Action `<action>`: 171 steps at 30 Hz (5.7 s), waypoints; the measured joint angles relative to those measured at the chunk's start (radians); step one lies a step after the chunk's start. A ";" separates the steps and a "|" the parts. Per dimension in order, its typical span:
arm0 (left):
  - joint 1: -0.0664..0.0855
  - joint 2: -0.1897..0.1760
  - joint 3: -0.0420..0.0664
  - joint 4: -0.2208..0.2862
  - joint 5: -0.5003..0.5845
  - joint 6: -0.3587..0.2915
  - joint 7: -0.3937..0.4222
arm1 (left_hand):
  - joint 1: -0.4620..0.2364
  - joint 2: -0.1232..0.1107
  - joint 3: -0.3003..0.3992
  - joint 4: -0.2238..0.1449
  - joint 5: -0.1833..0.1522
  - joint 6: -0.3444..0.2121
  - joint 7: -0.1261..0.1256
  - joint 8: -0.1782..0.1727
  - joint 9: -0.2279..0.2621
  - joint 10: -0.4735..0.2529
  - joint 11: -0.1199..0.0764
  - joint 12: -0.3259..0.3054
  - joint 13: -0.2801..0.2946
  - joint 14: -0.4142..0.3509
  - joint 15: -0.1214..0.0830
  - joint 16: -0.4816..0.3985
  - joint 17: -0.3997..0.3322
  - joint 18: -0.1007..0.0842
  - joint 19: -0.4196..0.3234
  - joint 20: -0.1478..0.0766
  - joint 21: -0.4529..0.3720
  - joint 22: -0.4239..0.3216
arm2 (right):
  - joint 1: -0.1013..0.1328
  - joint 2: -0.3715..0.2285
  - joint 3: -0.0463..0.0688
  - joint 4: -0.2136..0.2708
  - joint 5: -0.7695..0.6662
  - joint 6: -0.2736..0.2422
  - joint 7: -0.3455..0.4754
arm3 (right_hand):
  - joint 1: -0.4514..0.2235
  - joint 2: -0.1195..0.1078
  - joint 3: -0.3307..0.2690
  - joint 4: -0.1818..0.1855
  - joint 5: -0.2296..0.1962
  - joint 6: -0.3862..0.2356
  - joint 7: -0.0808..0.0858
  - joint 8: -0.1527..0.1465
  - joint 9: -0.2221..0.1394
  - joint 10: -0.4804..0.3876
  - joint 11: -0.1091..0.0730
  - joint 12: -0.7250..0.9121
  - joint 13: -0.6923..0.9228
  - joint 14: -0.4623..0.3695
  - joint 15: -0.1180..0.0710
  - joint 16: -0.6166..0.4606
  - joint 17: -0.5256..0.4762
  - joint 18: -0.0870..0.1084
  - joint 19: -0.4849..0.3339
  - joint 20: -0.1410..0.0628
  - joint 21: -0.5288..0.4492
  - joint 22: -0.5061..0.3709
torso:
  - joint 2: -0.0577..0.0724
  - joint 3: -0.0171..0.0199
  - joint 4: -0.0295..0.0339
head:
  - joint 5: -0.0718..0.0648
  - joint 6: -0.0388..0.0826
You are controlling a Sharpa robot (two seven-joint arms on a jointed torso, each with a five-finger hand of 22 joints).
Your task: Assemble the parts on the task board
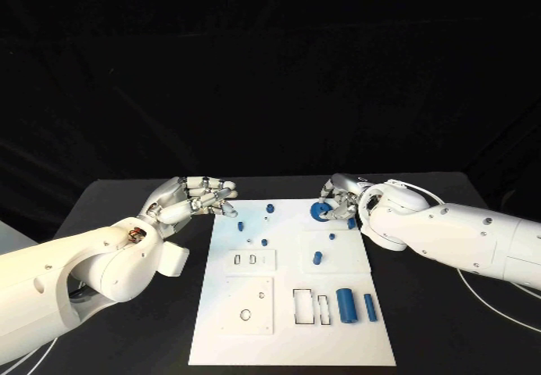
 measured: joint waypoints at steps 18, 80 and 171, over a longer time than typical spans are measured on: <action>0.000 0.003 0.000 -0.003 0.000 0.002 -0.002 | 0.004 0.004 0.000 0.000 0.000 0.000 0.000 0.000 0.000 0.000 0.000 0.000 0.000 0.000 0.000 0.000 0.001 0.000 -0.003 0.004 0.004 0.001 | -0.008 0.026 -0.004 0.165 -0.170 -0.134 0.007 | 0.025 -0.010 0.062 -0.018 0.026 0.000 0.000 0.000 0.000 -0.002 -0.013 0.000 0.000 0.000 -0.007 0.000 0.000 0.000 0.000 -0.014 0.000 0.001 | -0.001 -0.0006 -0.0007 | 0.006 0.005; 0.000 0.008 0.000 -0.005 0.000 0.006 -0.007 | 0.004 0.004 0.000 0.000 0.000 0.000 0.000 0.000 0.000 0.000 0.000 -0.004 0.000 -0.009 0.002 0.000 0.004 0.000 -0.004 0.003 0.007 0.003 | -0.048 0.266 -0.027 -0.045 -0.269 -0.133 -0.039 | -0.206 -0.018 -0.112 0.027 -0.079 -0.052 0.015 -0.083 -0.025 0.001 0.016 -0.018 -0.001 -0.003 0.018 0.000 0.000 0.000 0.002 0.010 0.000 0.000 | 0.001 0.0012 0.0000 | 0.011 -0.001; 0.000 0.005 -0.001 -0.044 -0.002 0.014 -0.011 | 0.004 0.004 0.000 0.000 0.000 0.000 0.000 0.000 0.001 0.000 0.000 -0.004 0.000 -0.018 0.003 0.000 0.006 0.000 -0.018 0.004 0.007 0.005 | -0.058 -0.204 -0.012 0.091 0.092 -0.038 0.233 | -0.024 -0.014 -0.034 -0.013 -0.009 -0.010 0.013 -0.120 -0.022 0.001 0.016 -0.012 0.000 -0.003 0.018 0.000 0.000 0.000 0.002 0.010 0.000 0.001 | -0.016 0.0081 -0.0293 | 0.003 -0.011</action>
